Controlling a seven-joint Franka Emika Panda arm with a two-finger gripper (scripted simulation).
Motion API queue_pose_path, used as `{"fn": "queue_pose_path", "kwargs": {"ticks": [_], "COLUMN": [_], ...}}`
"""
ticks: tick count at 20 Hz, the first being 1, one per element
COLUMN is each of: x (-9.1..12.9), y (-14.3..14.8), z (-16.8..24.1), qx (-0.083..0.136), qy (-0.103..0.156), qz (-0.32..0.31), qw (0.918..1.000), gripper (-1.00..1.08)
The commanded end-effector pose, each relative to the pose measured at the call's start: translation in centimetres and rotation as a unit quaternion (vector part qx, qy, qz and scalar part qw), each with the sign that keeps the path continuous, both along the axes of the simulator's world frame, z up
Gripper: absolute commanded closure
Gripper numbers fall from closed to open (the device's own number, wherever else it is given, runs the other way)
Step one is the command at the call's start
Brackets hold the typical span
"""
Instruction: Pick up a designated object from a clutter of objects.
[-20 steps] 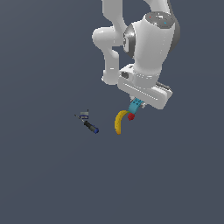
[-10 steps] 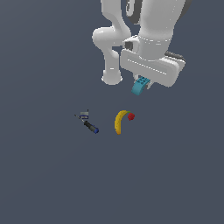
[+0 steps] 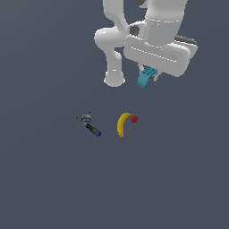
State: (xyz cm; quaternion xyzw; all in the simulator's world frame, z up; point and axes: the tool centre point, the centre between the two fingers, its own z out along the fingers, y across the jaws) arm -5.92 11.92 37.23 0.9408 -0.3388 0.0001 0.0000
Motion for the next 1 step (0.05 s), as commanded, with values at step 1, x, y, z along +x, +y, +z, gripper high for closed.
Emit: {"fn": "queue_pose_path", "kwargs": {"ticks": [1], "x": [-0.01], "y": [0.02], "z": [0.25], "qx": [0.000], "qy": [0.000], "qz": [0.000], "qw": [1.0000], "gripper": [1.08]}}
